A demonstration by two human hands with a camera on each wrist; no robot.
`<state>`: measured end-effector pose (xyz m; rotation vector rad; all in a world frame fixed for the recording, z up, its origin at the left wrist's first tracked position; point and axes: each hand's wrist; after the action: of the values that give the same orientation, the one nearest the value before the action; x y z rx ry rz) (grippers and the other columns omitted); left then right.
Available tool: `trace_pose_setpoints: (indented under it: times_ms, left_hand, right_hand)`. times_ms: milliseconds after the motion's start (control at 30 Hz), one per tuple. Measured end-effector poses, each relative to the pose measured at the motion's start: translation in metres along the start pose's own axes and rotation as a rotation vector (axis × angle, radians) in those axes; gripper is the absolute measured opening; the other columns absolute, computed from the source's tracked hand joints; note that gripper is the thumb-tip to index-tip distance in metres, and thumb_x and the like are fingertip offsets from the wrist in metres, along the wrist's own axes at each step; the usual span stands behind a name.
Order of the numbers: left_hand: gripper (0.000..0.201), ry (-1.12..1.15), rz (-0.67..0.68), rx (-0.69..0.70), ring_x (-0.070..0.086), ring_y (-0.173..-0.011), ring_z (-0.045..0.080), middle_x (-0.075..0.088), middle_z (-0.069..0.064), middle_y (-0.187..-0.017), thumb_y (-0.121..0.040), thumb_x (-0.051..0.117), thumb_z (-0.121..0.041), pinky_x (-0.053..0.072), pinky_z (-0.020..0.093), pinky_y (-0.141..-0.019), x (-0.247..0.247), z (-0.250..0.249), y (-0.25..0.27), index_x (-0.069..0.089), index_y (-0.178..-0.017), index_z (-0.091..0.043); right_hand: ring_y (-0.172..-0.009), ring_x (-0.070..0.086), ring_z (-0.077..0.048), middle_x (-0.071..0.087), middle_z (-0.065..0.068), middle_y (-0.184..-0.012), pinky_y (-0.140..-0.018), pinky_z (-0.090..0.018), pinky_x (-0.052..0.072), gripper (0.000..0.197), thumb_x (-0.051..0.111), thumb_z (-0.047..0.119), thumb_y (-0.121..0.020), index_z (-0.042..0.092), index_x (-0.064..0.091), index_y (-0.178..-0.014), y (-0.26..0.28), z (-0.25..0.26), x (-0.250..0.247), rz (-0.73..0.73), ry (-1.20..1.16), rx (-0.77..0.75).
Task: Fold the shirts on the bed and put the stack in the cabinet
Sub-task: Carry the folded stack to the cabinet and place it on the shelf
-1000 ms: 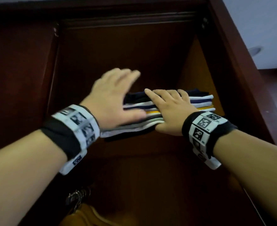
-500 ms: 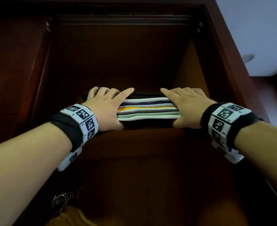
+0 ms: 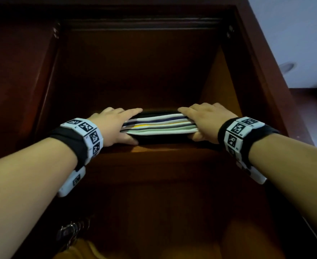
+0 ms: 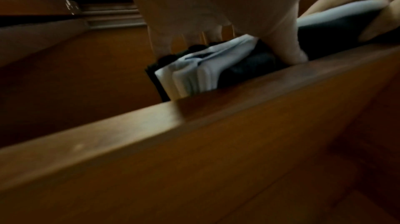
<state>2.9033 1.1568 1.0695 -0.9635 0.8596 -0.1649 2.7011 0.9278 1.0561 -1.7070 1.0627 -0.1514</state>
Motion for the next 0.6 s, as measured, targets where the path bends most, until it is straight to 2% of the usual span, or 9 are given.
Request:
trace_pose_setpoints:
  times_ms: [133,233,333,400,500,600]
  left_hand:
    - [0.091,0.001,0.019,-0.012,0.024,-0.143,0.022,0.028,-0.011,-0.158,-0.083,0.046,-0.084,0.026,0.052,-0.111,0.012,-0.013,-0.008,-0.008,-0.153,-0.059]
    - [0.090,0.020,0.021,-0.041,0.023,-0.143,0.023,0.027,-0.011,-0.158,-0.085,0.049,-0.080,0.026,0.053,-0.111,0.017,-0.014,-0.013,-0.007,-0.152,-0.060]
    - [0.093,0.039,0.001,-0.062,0.028,-0.141,0.023,0.032,-0.011,-0.155,-0.084,0.058,-0.076,0.030,0.054,-0.110,0.018,-0.013,-0.014,-0.002,-0.152,-0.060]
    - [0.095,0.037,-0.017,-0.072,0.031,-0.138,0.024,0.035,-0.010,-0.152,-0.083,0.063,-0.072,0.033,0.054,-0.109,0.019,-0.013,-0.014,0.001,-0.153,-0.059]
    - [0.096,0.048,-0.004,-0.094,0.034,-0.137,0.027,0.038,-0.005,-0.152,-0.086,0.068,-0.062,0.038,0.049,-0.109,0.021,-0.011,-0.016,0.003,-0.157,-0.053]
    - [0.096,0.094,0.008,-0.100,0.035,-0.137,0.029,0.040,-0.003,-0.152,-0.086,0.068,-0.060,0.038,0.049,-0.112,0.024,-0.008,-0.017,0.004,-0.158,-0.051]
  right_hand:
    - [-0.127,0.043,-0.028,0.039,0.001,-0.149,-0.103,-0.048,0.039,0.094,0.063,0.067,-0.084,0.041,0.008,-0.155,-0.005,-0.019,0.012,0.080,0.104,0.099]
    - [-0.116,0.044,-0.031,0.039,-0.008,-0.136,-0.098,-0.046,0.044,0.098,0.067,0.072,-0.077,0.040,0.014,-0.154,-0.003,-0.027,0.013,0.120,0.140,0.184]
    - [-0.108,0.049,-0.030,0.042,-0.008,-0.122,-0.086,-0.043,0.047,0.089,0.078,0.059,-0.075,0.034,0.029,-0.144,0.006,-0.035,0.013,0.114,0.168,0.256]
    - [-0.098,0.055,-0.030,0.045,-0.007,-0.113,-0.071,-0.041,0.047,0.077,0.081,0.041,-0.077,0.029,0.033,-0.136,0.013,-0.037,0.014,0.131,0.158,0.309]
    - [-0.075,0.058,-0.025,0.052,-0.004,-0.091,-0.054,-0.036,0.042,0.052,0.070,0.018,-0.084,0.021,0.035,-0.123,0.017,-0.037,0.017,0.153,0.098,0.338]
    - [-0.068,0.058,-0.023,0.055,-0.004,-0.084,-0.050,-0.034,0.043,0.042,0.065,0.013,-0.086,0.018,0.037,-0.117,0.017,-0.035,0.016,0.143,0.036,0.356]
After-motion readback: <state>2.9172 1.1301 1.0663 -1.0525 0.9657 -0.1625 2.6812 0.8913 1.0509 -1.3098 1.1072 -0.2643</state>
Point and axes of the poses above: each hand's wrist, its own y-axis away from the middle knuckle, its own x-axis out of the palm, z = x × y
